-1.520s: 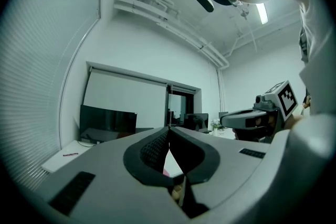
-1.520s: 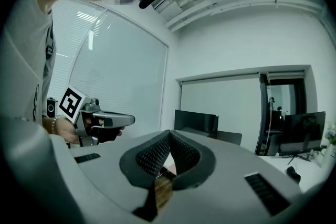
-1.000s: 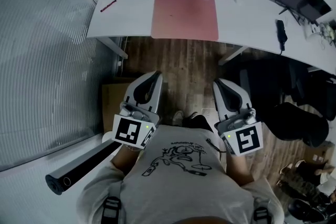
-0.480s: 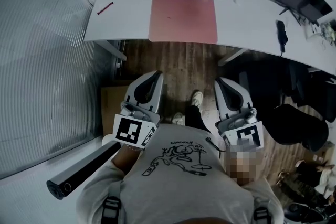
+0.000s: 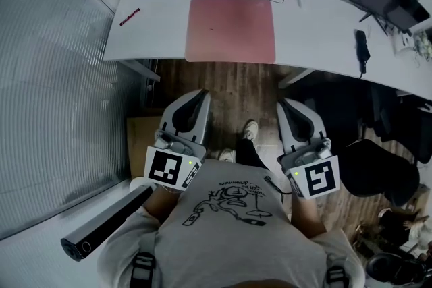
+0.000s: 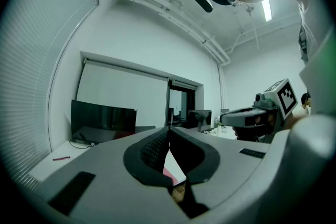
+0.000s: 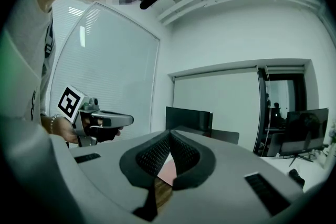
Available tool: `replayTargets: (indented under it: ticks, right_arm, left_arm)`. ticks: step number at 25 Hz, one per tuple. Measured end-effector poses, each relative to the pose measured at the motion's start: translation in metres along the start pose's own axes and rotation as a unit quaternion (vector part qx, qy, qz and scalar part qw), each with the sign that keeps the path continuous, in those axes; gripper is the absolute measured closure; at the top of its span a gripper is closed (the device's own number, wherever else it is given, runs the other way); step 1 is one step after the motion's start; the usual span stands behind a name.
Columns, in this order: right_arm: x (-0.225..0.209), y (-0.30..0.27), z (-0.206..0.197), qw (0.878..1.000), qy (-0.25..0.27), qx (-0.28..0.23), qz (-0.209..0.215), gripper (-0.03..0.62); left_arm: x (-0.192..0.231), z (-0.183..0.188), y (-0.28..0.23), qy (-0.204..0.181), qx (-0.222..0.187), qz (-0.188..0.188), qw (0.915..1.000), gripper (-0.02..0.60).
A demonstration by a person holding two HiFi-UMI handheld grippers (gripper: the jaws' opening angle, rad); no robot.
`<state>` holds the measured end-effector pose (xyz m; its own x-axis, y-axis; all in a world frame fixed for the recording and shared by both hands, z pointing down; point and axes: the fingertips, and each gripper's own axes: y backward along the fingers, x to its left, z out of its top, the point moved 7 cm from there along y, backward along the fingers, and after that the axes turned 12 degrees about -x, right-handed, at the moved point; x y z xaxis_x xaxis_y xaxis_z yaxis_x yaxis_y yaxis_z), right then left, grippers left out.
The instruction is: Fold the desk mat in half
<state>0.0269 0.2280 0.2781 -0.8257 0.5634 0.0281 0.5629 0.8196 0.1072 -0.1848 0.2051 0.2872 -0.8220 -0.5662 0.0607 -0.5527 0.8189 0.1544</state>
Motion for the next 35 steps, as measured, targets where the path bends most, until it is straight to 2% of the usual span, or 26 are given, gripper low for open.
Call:
replayTargets:
  ticks: [3, 14, 17, 35]
  right_arm:
    - [-0.019, -0.011, 0.003, 1.000, -0.012, -0.015, -0.016, 0.588]
    - [-0.079, -0.026, -0.005, 1.000, -0.011, -0.014, -0.005, 0.588]
    - [-0.098, -0.029, -0.003, 1.000, -0.013, -0.022, -0.016, 0.588]
    - [-0.190, -0.043, -0.005, 0.999, -0.016, -0.030, 0.019, 0.586]
  left_arm:
    - [0.000, -0.001, -0.019, -0.001, 0.001, 0.000, 1.0000, 0.561]
    - [-0.006, -0.011, -0.078, -0.006, 0.007, 0.005, 0.9999, 0.561]
    - [-0.011, -0.012, -0.095, -0.007, 0.006, 0.004, 0.9999, 0.560]
    - [-0.031, -0.022, -0.187, -0.011, -0.003, -0.005, 0.9999, 0.561]
